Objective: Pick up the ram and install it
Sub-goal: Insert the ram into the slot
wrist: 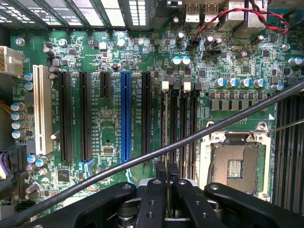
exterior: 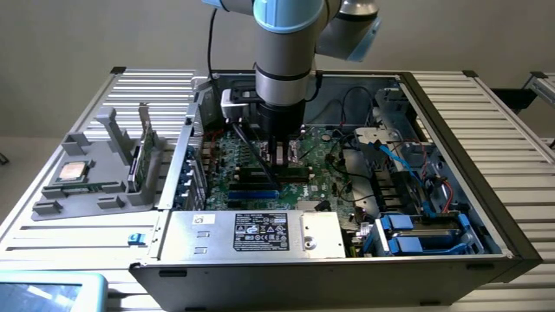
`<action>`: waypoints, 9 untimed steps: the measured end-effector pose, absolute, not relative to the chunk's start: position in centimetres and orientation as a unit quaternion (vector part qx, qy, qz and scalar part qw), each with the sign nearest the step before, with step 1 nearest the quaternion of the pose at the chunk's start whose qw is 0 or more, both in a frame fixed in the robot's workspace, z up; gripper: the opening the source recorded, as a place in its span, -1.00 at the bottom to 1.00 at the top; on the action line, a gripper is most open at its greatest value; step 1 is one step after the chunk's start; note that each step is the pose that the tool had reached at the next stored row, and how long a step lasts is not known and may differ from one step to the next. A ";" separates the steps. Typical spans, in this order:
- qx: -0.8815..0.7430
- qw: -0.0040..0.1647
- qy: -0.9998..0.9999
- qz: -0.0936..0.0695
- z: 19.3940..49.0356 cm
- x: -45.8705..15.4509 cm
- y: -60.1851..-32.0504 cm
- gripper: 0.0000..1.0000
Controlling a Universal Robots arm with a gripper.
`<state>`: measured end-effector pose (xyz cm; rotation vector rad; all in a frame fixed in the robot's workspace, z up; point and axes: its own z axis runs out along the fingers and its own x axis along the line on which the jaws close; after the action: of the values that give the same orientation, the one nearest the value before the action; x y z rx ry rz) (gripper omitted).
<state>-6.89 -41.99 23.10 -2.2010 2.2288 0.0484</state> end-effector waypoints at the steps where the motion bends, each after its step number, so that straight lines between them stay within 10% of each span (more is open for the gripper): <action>1: -0.703 0.005 0.711 0.015 23.1 -6.9 -42.0 -0.77; 9: -0.703 0.005 0.711 0.014 23.2 -7.0 -42.0 -0.77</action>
<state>-6.98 -41.99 23.19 -2.1996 2.2275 0.0451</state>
